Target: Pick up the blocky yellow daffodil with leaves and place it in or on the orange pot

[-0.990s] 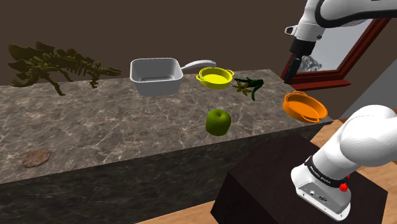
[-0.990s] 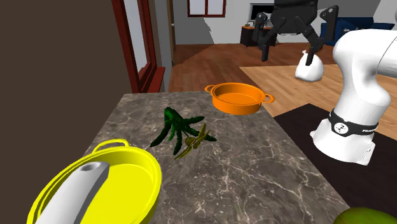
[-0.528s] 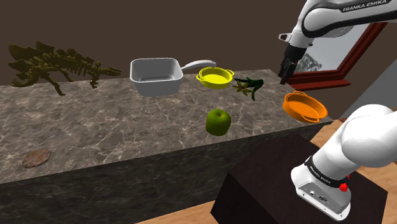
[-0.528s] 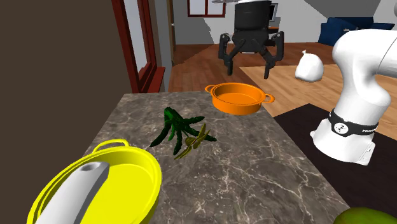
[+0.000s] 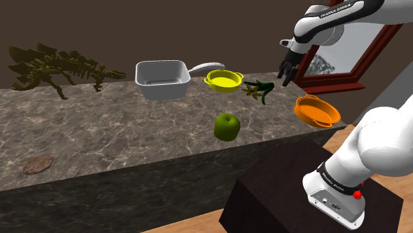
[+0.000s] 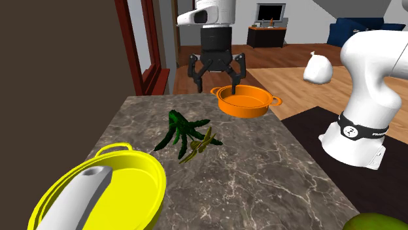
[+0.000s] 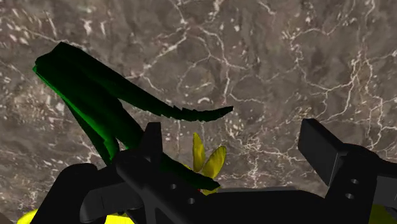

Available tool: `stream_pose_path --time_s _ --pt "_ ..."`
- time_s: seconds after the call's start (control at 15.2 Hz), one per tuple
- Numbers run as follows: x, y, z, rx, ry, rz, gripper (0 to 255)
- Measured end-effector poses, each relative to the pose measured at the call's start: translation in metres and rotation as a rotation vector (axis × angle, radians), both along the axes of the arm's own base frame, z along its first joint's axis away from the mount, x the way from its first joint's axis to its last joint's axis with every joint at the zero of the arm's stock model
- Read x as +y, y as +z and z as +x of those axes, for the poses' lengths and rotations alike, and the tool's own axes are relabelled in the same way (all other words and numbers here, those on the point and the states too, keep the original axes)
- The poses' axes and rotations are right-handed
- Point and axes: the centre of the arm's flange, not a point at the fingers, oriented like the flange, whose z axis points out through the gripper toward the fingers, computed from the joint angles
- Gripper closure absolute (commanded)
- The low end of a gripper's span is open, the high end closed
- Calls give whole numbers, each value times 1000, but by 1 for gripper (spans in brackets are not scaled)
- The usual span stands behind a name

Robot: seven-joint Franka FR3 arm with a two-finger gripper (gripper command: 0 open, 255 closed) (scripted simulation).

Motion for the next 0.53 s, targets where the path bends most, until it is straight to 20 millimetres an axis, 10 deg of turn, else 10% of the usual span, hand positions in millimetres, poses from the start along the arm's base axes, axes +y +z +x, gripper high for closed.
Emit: stream_pose_path --time_s 0.53 --pt "-46 -45 74 -71 237 28 0"
